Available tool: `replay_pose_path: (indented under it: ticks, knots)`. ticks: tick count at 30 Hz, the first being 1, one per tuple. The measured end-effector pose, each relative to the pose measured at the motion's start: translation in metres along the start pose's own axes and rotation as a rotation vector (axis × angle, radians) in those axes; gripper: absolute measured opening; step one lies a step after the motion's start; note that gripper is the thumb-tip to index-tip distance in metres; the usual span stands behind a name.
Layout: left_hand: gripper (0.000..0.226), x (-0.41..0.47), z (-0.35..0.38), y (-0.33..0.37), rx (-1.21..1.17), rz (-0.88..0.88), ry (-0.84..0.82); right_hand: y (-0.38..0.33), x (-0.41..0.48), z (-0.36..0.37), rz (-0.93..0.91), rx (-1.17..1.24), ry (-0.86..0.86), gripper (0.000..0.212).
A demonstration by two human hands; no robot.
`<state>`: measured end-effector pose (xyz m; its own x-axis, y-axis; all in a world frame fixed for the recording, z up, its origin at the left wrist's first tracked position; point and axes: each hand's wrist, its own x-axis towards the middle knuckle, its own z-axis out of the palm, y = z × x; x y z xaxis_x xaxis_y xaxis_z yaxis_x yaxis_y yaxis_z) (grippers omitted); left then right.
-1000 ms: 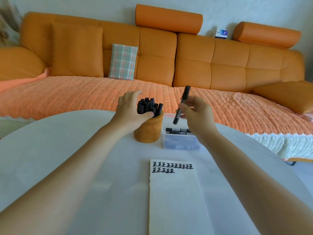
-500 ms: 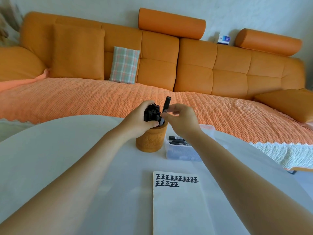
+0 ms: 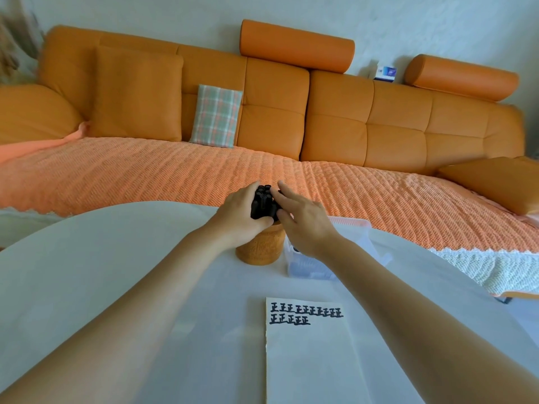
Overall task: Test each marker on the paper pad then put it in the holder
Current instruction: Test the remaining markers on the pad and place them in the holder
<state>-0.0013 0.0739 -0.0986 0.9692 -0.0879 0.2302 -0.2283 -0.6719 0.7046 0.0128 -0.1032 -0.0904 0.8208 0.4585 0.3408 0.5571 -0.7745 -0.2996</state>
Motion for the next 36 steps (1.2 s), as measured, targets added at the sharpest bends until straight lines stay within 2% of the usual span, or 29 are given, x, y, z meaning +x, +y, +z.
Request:
replay_pose_path:
  ticks: [3,5,8,10,12,14,16,18,21,24,29,34,36]
  knots:
    - [0.095,-0.005,-0.001,0.002,0.063,0.03,0.026,0.001,-0.007,-0.01,-0.011,0.114,-0.073,0.065]
    - [0.093,-0.012,-0.001,0.003,0.094,0.092,0.148,0.007,-0.011,-0.019,0.052,0.231,-0.065,0.072]
    - [0.058,-0.029,0.0,0.003,0.098,0.253,0.465,0.025,-0.013,-0.027,0.176,0.165,0.012,0.053]
    - [0.031,-0.045,0.003,0.006,0.035,0.298,0.526,0.038,-0.017,-0.031,0.282,0.101,-0.077,0.046]
    - [0.014,-0.06,0.008,0.01,-0.059,0.235,0.345,0.048,-0.022,-0.033,0.354,-0.006,-0.228,0.042]
    - [0.013,-0.072,0.017,0.01,-0.086,0.105,0.022,0.055,-0.025,-0.033,0.382,-0.109,-0.378,0.036]
    - [0.034,-0.084,0.027,0.006,-0.016,0.016,-0.254,0.058,-0.026,-0.031,0.395,-0.146,-0.484,0.033]
    - [0.06,-0.094,0.033,0.002,0.052,-0.016,-0.388,0.056,-0.026,-0.03,0.408,-0.092,-0.535,0.038]
    - [0.082,-0.104,0.037,-0.001,0.103,-0.019,-0.439,0.054,-0.027,-0.021,0.37,-0.154,-0.605,0.04]
    - [0.091,-0.109,0.041,-0.006,0.158,0.04,-0.446,0.056,-0.027,-0.012,0.303,-0.263,-0.585,0.042]
    - [0.096,-0.11,0.045,-0.013,0.215,0.077,-0.451,0.053,-0.028,-0.012,0.361,-0.261,-0.532,0.033]
    - [0.093,-0.107,0.046,-0.013,0.225,0.084,-0.466,0.063,-0.024,-0.013,0.495,-0.074,-0.646,0.039]
    - [0.093,-0.108,0.046,-0.011,0.231,0.085,-0.471,0.061,-0.021,-0.014,0.466,-0.134,-0.691,0.04]
